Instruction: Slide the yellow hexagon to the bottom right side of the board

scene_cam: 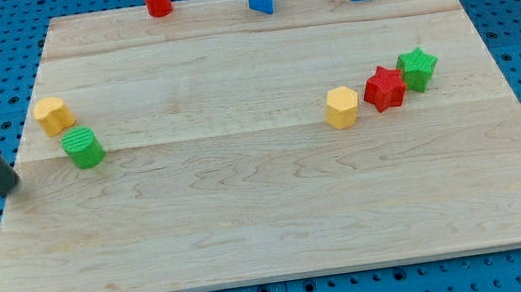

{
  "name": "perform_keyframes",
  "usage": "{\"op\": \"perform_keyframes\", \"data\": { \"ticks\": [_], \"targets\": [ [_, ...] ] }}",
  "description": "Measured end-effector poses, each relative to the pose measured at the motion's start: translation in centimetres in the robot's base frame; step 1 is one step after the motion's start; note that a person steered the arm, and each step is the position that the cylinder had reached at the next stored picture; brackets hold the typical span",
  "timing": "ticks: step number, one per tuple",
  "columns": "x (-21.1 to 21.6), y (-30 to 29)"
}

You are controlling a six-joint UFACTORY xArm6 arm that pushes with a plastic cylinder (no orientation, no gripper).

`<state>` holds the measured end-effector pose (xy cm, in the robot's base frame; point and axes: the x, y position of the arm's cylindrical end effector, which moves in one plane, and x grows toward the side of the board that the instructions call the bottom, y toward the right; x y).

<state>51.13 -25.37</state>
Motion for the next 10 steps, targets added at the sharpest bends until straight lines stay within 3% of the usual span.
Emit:
{"op": "perform_keyframes", "data": {
  "ticks": [1, 2, 3, 4, 5, 6, 7, 8, 9, 10],
  "targets": [
    [1.6, 13.8],
    [-5.0, 23.7],
    [-10.6, 27.9],
    [-7.7, 33.3],
    [1.2, 36.9],
    [-1.0, 33.1],
    [-6.9, 34.0],
    [-9.0, 40.8],
    [-6.4, 42.7],
    [-1.1, 43.2]
  ]
}}
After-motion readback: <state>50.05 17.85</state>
